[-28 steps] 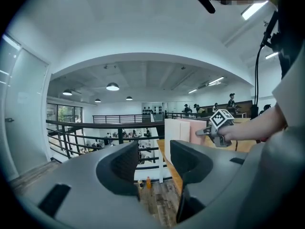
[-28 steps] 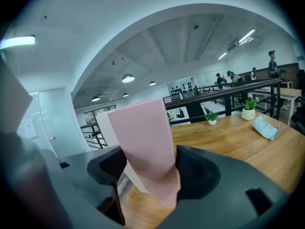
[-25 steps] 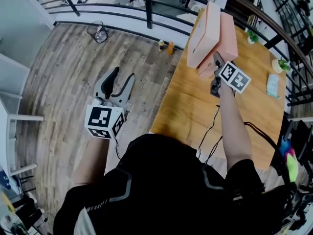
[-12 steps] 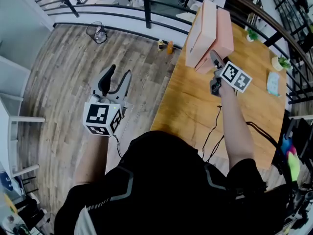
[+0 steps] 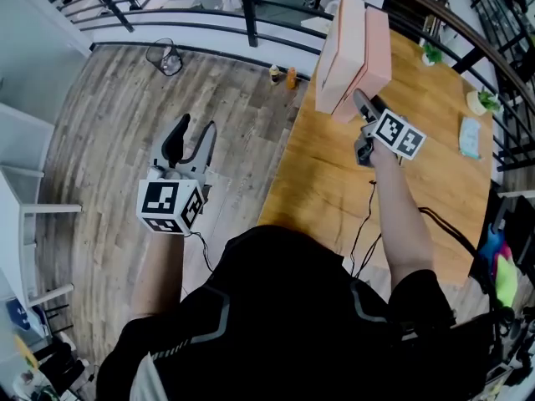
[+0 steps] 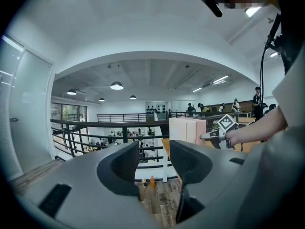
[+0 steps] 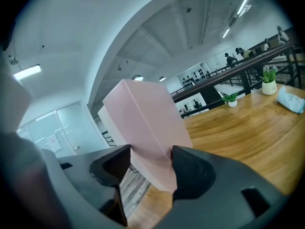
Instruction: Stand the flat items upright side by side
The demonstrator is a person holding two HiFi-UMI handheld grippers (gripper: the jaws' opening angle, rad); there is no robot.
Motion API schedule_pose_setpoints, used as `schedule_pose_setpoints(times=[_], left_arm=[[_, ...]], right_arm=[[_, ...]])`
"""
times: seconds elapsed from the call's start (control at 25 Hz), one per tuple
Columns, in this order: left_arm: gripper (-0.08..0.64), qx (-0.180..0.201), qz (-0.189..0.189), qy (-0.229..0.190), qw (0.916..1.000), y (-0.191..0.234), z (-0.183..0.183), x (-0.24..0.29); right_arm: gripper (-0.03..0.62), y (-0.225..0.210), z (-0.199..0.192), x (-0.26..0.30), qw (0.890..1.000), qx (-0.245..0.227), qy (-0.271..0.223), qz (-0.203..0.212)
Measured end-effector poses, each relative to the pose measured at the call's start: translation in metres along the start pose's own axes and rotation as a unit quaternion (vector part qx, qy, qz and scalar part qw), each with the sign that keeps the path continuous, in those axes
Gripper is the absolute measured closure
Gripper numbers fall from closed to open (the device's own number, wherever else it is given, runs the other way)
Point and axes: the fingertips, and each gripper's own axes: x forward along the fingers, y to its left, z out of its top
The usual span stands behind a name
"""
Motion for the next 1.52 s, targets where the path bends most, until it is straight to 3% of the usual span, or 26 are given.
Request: schedule_pose_setpoints(times=[0.6,0.68,1.12,1.28,1.52], left_arm=[[0.345,-0.027,-0.040,0.001,0.9988,-0.016,0.008,0.021],[0.345,-0.028,-0.047,-0.003,0.9985,-0.022,0.010,0.022],[0.345,-0.022,-0.161,-0.017,0.9866,-0.112,0.049,0.074],[0.345,0.000,-0.211,-0.018,0.9774,-0.167,0.066,0.088],[0.347,-0.037,-0.262,-0.040,0.9635,-0.234,0.100,0.087]], right_arm=[[0.322,0.008,0.000,0.010,0.999,-0.022,0.025,-0.003],[0.300,0.013,0.001,-0.002,0.999,-0.032,0.025,0.005],[0.300,0.020,0.052,-0.149,0.993,-0.107,-0.027,0.035],[0.307,0.012,0.075,-0.212,0.989,-0.134,-0.055,0.019],[0.360,-0.016,0.101,-0.302,0.983,-0.150,-0.094,-0.049]])
